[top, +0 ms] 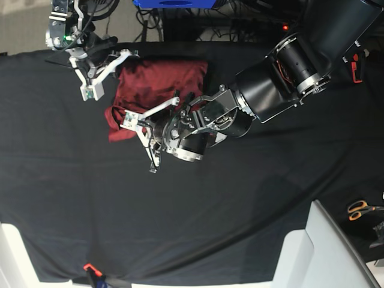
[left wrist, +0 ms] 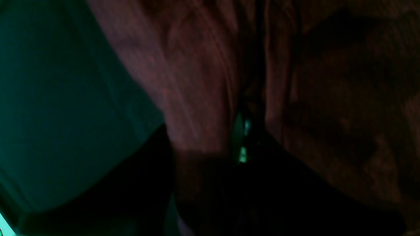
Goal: Fold the T-shirt properly
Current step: 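Press the folded side flat with the left gripper while the right gripper holds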
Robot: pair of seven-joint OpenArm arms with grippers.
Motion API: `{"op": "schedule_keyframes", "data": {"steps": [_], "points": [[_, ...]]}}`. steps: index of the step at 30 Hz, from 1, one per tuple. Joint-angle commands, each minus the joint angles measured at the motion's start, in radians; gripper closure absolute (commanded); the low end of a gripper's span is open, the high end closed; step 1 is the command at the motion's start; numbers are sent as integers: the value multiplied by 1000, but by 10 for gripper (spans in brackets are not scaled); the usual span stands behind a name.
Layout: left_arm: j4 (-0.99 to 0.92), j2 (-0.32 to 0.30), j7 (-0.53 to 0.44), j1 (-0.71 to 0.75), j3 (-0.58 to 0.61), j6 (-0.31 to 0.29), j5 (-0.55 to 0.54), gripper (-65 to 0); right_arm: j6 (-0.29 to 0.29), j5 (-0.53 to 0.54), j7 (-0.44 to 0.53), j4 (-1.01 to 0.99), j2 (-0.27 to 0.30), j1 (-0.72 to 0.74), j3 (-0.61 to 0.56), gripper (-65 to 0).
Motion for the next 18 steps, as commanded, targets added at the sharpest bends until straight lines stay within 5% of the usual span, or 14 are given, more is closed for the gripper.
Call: {"op": "schedule_keyframes", "data": {"steps": [1,8,13,18], "points": [[8,12,-3,-21,-4,5,-3,0,0,3,-3,11,-1,2,0,-6],[8,12,-1,-21,-6,5,-3,-20,0,3,-3,10,-1,2,-5,-6],[8,12,1,-39,-6,5,-7,-237,0,3,-3,10,-1,2,-5,-6],[15,12,77,-65,-4,5,-12,-359,0,3,-3,10,0,2,-3,-6]]}}
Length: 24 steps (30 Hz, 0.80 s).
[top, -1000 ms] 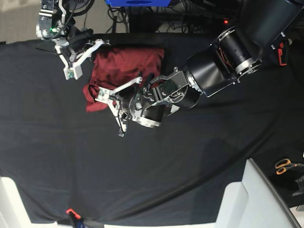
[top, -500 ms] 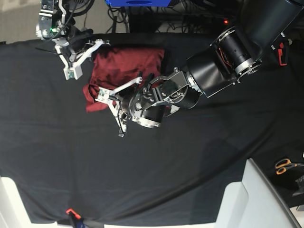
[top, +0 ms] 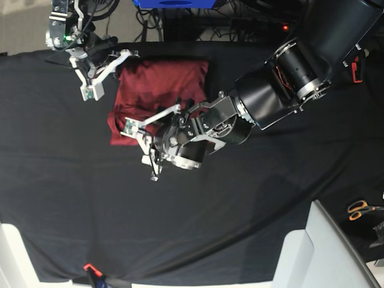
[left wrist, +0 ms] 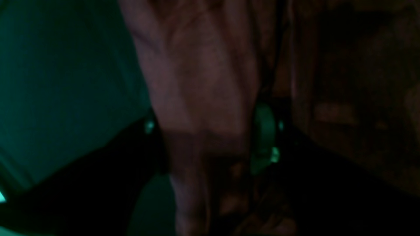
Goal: Fold the T-shirt properly
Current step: 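Press the folded side flat with the left gripper while the right gripper holds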
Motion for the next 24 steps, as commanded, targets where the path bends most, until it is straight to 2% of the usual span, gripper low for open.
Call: {"op": "schedule_keyframes", "data": {"steps": [1,16,22,24], "points": [[14,6,3,-31,-6,6,2,-367,0,3,-3,10,0,2,-3,-6],[19,32,11,-72,-9,6,1,-369,-1,3,-5,10,0,2,0,-6],[96,28,112,-103,-9,6,1,-367,-1,3,-6,12,0,3,2,-6],[134,6,138,-108,-9,6,1,-365,-1,2,-8,12,0,5,-1,-6]]}}
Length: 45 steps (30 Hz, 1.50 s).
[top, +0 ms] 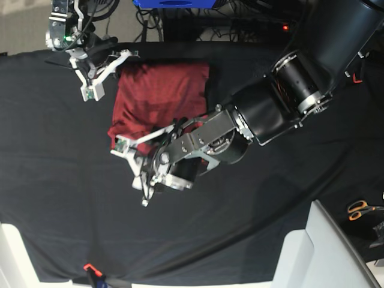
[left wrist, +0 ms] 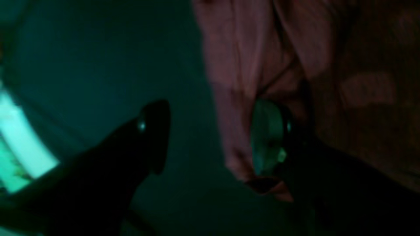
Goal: Fold the T-shirt properly
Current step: 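Press the folded side flat with the left gripper while the right gripper holds, then release the shirt and lift the left gripper away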
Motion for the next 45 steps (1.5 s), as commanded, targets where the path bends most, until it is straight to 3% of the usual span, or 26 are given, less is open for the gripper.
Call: {"op": "schedule_keyframes", "data": {"steps": [1,8,11,15,17,20,27,34,41,45], "points": [[33,-8,18,-32,-9,7,8,-364,-1,2,-4,12,0,1,-1,-6],[105,-28,110,-6,-9,7,14,-360,-1,2,-7,12,0,11,2,-6],[115,-30,110,12,-85,7,9,-359,-1,2,-7,12,0,14,0,-6],[211,-27,110,78,-368,7,8,-332,-1,2,-4,12,2,16,2,-6],[301,-22,110,127,-530,7,8,-237,-1,2,-1,12,2,16,3,-6],[412,-24,111,199,-733,7,9,0,-2,2,-1,27,23,14,5,-6],[510,-30,105,437,-1077,7,-17,0,-2,2,2,61,22,-3,66,-6],[674,-31,104,718,-1110,7,-348,0,-18,2,81,105,31,-18,102,-6],[682,19,102,824,-1107,7,-394,0,-21,2,145,194,81,-72,94,-6],[636,12,87,857,-1038,7,-388,0,-21,4,147,191,89,-78,102,-6]]}}
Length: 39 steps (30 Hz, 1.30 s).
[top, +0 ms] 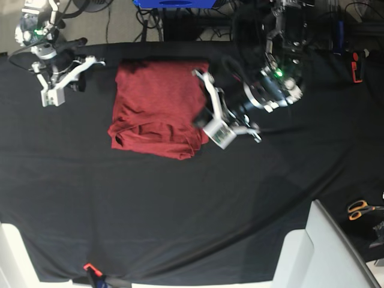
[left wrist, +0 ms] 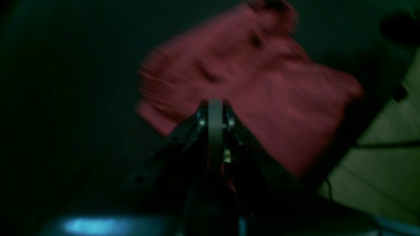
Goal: Fold the T-shirt properly
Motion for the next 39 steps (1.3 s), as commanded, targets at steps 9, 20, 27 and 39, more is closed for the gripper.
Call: {"op": "schedule_keyframes", "data": {"steps": [9,20,27,39], "points": [[-111,-82,-243,79,148,-6,-19,0,6,11,23,27,3,-24,3,-6],[-237,-114,-315,109,167,26,-13,0,6,13,23,27,3,-37,15,-6],[-70,-114,-310,138,144,26,-19,0,8,13,25,32,3,-37,17,-6],[113,-139,-510,507,-212,27,81,0,97,-33,168,199,178,-287,67,-6]]}}
